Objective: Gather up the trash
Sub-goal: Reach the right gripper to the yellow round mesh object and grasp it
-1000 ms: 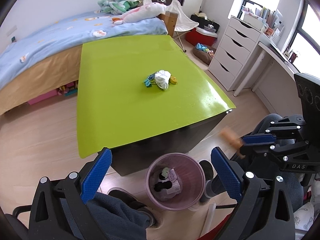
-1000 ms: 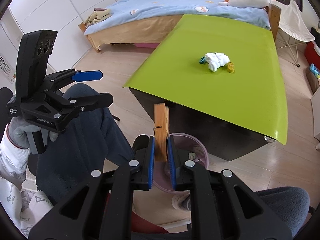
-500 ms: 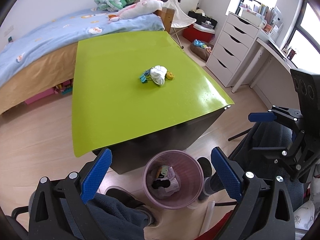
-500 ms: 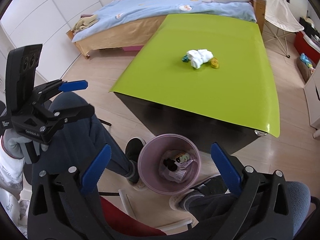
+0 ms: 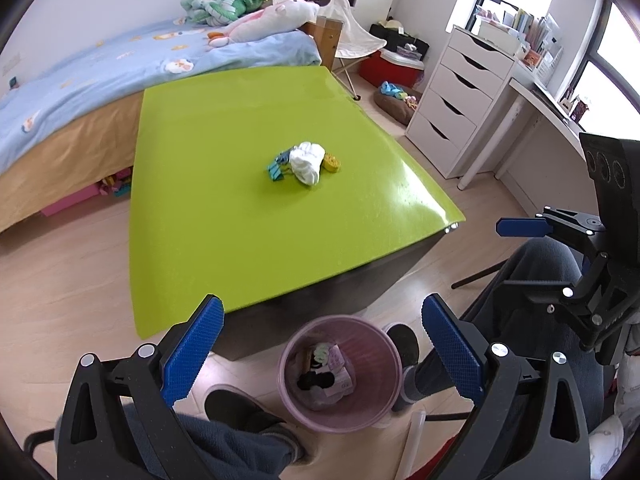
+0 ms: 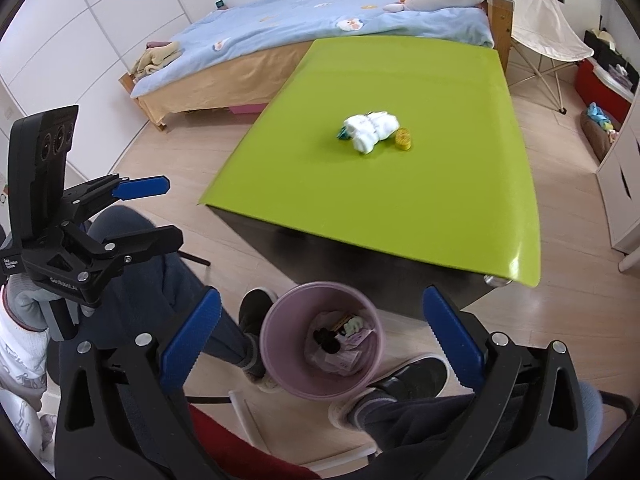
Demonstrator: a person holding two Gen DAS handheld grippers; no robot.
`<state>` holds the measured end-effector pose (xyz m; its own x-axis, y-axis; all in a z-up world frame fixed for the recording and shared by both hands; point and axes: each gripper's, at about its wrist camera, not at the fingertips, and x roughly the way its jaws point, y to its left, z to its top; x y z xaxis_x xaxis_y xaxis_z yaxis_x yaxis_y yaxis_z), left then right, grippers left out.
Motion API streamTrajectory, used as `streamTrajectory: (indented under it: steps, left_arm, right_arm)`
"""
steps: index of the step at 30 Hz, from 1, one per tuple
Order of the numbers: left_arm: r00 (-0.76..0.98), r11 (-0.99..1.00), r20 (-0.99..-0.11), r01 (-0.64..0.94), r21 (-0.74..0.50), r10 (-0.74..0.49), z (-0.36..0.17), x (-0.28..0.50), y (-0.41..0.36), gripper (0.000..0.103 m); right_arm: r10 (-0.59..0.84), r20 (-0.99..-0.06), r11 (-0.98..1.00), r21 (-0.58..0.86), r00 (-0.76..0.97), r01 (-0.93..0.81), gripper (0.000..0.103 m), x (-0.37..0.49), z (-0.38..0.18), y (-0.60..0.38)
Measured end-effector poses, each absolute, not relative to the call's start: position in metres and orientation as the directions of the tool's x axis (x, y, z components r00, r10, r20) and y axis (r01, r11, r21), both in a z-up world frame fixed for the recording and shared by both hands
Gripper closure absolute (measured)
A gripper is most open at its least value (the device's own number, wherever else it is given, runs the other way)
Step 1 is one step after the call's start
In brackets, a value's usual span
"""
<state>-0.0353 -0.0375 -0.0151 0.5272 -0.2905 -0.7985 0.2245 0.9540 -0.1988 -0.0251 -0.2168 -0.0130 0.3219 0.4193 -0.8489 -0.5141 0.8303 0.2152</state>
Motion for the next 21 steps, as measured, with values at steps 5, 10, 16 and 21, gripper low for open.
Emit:
streamTrajectory:
  steps: [5, 10, 16, 21]
  left_arm:
    - [0.537, 0.953, -0.792, 0.236, -0.189, -0.290, -0.012, -0.017, -0.037, 0.008]
    - [0.538, 0.954, -0.795, 0.245, -0.173, -0.282, -0.012, 0.004, -0.036, 0.008]
    - [0.533, 0.954, -0.800, 0.256, -0.156, -0.274, -0.014, 0.026, -0.033, 0.008]
    - [0.529, 0.960, -0.810, 0.243, -0.140, -0.253, -0.020, 0.044, -0.029, 0.008]
  right_arm:
    - [0.399, -0.851, 0.840, 0.189, 0.342, -0.509, 0.004, -0.002, -0.010, -0.217]
    - [0.372, -0.860, 0.849, 0.163, 0.349, -0.503, 0.004, 0.033, -0.012, -0.211]
    - [0.323, -0.887, 0.848, 0.117, 0.329, -0.517, 0.004, 0.081, -0.024, -0.195]
    - [0.280, -0.913, 0.845, 0.088, 0.297, -0.527, 0.004, 0.121, -0.043, -0.179]
